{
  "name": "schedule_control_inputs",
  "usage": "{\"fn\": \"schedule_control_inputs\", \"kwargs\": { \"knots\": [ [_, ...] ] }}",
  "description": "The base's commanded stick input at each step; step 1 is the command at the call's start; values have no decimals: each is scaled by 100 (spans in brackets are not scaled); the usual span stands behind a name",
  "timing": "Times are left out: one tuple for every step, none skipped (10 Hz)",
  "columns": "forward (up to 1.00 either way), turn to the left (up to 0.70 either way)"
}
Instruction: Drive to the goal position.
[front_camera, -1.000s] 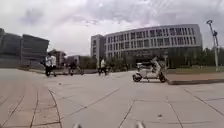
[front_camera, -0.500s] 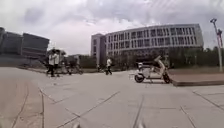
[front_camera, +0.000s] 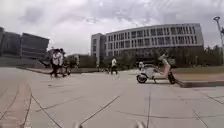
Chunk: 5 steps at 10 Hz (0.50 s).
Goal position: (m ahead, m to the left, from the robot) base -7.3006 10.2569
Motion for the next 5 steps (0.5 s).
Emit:
{"fn": "schedule_control_inputs", "kwargs": {
  "knots": [
    [70,0],
    [70,0],
    [70,0],
    [70,0],
    [70,0]
  ]
}}
